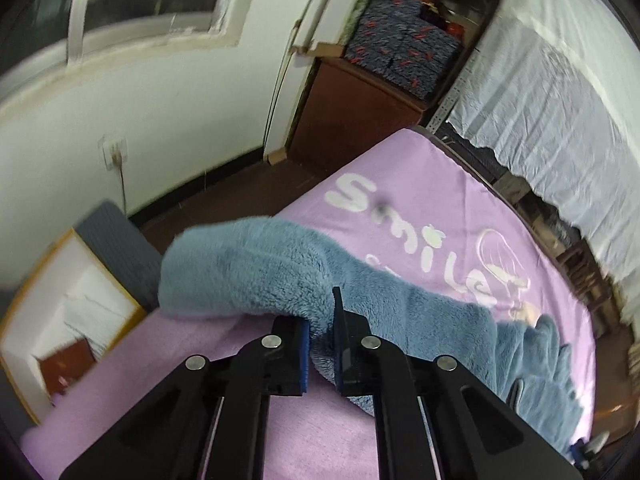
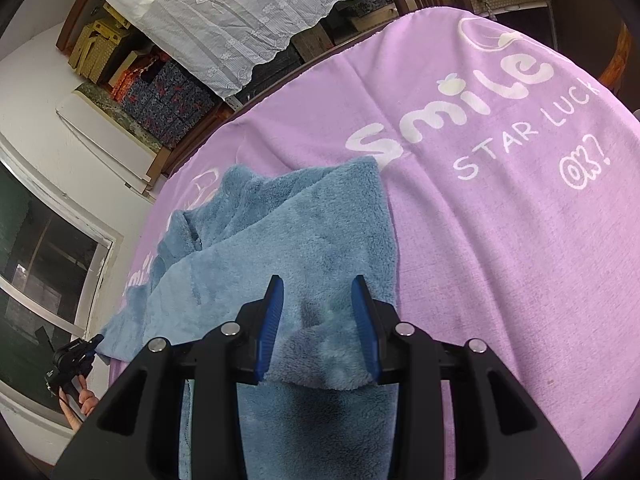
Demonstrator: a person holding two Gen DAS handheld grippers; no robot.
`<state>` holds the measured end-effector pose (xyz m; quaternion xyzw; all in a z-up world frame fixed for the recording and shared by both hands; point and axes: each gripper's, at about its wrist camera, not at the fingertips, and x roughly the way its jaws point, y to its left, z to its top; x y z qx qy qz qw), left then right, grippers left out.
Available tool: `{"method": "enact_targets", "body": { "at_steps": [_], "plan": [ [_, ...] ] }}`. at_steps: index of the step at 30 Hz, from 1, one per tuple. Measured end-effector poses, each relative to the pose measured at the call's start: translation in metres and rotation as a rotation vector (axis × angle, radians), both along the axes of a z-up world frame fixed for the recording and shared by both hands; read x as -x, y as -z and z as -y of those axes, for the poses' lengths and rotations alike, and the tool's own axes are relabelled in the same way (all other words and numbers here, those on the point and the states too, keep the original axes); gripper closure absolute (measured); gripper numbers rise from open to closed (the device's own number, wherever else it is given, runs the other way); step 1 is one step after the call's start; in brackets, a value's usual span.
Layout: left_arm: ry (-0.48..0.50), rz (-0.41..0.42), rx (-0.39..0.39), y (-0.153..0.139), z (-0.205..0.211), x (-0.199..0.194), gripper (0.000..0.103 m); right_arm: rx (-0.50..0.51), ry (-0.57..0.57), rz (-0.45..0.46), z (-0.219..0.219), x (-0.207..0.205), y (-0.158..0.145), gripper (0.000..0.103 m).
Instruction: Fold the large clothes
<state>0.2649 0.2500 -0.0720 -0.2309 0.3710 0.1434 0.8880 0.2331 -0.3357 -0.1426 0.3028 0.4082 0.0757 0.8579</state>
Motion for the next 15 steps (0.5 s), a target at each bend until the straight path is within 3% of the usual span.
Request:
{"method": "enact_targets", "body": {
  "at_steps": [8,15],
  "plan": [
    [0.088,0.048,-0.146,-0.048,0.057,-0.003,0.095,-0.006,0.001,0.001,-0.001,0.001,-0.002,0.067],
    [0.217,0.092,-0.259,-0.077,0.133,-0.007,0.094,-0.017,0.008,0.01,0.002,0.004,-0.006,0.063]
  ]
}}
